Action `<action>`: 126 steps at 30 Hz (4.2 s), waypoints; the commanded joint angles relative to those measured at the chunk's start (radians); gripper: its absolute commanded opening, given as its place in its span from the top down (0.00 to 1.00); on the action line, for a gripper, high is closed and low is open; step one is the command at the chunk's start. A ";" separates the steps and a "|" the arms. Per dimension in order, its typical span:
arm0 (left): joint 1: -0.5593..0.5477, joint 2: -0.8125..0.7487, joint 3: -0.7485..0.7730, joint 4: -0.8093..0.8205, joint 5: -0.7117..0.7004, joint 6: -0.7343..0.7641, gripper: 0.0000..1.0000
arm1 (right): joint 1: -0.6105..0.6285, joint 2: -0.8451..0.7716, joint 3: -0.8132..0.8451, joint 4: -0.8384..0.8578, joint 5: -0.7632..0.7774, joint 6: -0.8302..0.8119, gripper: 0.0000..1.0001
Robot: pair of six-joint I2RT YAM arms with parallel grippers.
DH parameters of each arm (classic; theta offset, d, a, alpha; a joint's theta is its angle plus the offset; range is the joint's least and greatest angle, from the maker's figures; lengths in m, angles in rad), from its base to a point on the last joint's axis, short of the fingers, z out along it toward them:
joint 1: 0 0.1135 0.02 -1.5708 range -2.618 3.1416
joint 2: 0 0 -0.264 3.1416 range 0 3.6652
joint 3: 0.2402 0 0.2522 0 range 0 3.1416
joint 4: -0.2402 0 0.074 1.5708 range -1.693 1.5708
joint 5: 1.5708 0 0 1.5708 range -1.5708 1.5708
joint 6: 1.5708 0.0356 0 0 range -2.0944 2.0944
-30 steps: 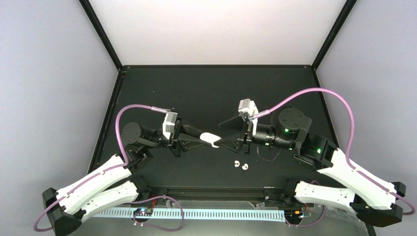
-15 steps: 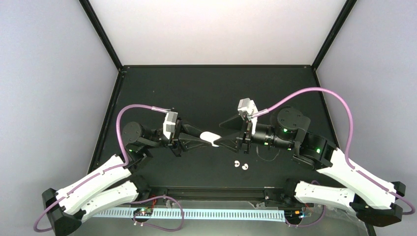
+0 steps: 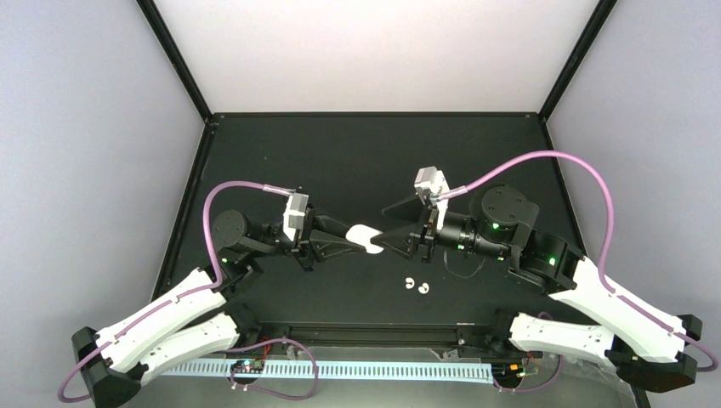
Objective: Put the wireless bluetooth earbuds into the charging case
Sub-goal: Open the charging case, then pick up the earbud from the center of the board.
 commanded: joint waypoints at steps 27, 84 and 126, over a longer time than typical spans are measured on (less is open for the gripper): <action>0.024 -0.171 -0.104 0.053 -0.338 0.006 0.99 | -0.045 -0.031 0.052 -0.116 0.424 -0.091 0.26; 0.453 -0.230 -0.260 0.215 0.099 -0.157 0.98 | -0.259 0.333 -0.696 0.119 0.073 0.288 0.59; 0.444 -0.240 -0.255 0.163 0.072 -0.131 0.98 | -0.018 0.484 -0.520 -0.041 0.402 0.260 0.71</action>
